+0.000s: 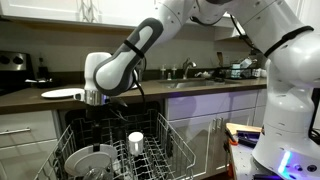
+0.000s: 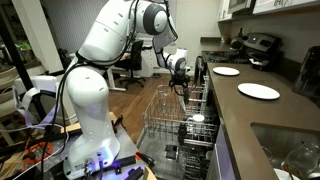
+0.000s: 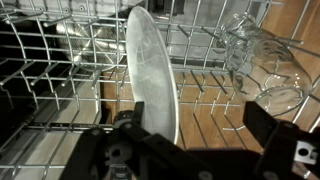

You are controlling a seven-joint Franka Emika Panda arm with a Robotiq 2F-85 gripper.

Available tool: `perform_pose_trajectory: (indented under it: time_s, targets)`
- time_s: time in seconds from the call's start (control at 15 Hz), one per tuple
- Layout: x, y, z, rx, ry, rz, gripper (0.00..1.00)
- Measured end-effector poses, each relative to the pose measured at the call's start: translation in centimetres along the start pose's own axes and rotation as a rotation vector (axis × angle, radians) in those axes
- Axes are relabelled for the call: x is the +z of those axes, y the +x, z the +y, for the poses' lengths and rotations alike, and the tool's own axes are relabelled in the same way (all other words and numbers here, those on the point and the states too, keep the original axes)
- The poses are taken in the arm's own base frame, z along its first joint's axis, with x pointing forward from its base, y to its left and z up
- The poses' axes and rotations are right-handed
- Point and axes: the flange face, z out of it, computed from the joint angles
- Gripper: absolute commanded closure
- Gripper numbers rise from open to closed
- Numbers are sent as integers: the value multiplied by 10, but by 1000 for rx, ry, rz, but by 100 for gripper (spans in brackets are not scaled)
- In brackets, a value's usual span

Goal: Pick up the white plate and move it from the left side of the dishwasher to the right side

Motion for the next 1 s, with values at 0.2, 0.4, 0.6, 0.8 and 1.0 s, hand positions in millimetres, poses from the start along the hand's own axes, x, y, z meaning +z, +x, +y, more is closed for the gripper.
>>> perform_pose_trajectory:
  time_s: [0.2, 0.4, 0.6, 0.8, 1.0]
  targets:
    - [7, -1, -3, -9, -6, -16, 0]
    - [14, -1, -5, -16, -6, -27, 26]
    - [19, -1, -8, -22, -7, -34, 37]
    - [21, -1, -9, -23, -6, -35, 58]
    - [20, -1, -7, -22, -9, -32, 77]
